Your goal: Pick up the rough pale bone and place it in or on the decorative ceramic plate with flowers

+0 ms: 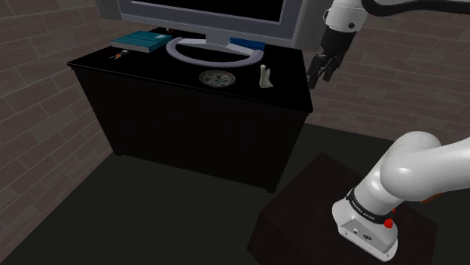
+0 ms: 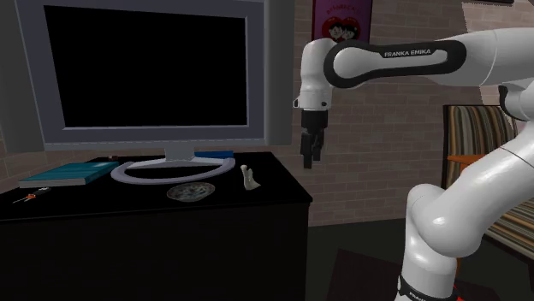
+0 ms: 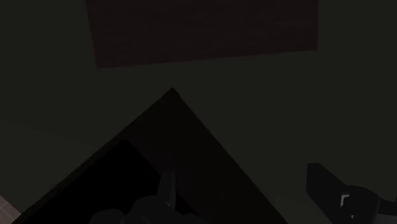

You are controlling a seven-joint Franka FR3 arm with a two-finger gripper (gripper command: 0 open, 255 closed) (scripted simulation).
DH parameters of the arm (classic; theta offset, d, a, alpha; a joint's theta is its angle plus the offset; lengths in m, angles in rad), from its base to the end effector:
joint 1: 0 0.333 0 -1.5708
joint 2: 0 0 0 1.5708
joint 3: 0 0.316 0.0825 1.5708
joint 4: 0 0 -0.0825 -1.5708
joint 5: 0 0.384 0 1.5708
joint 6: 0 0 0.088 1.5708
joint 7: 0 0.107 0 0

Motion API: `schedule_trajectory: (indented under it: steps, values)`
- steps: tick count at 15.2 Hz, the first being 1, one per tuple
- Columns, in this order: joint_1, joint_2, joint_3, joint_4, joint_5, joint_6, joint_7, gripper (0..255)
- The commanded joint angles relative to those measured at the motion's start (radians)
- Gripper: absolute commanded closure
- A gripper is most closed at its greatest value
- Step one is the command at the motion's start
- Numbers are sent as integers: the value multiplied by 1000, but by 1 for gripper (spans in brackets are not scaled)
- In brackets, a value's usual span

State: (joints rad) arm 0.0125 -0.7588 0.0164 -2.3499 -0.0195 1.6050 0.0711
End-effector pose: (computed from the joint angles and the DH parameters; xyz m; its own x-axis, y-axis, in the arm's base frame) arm 0.3174 0.0086 0.5880 0.9988 -0.0458 0.0160 -0.0463 -0.9985 0.0297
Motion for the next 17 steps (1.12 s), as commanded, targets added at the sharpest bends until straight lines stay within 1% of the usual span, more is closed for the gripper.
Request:
schedule_trajectory:
  steps: [1, 5, 9, 13, 17]
  values:
    - [0, 0, 0, 0, 0, 0, 0, 0]
    - [-27, 115, 21, 10, -26, 136, 57, 0]
    - [-57, 240, 40, 43, -62, 257, 120, 0]
    - [-89, 371, 57, 100, -107, 360, 188, 0]
    - [-119, 506, 68, 178, -164, 441, 263, 0]
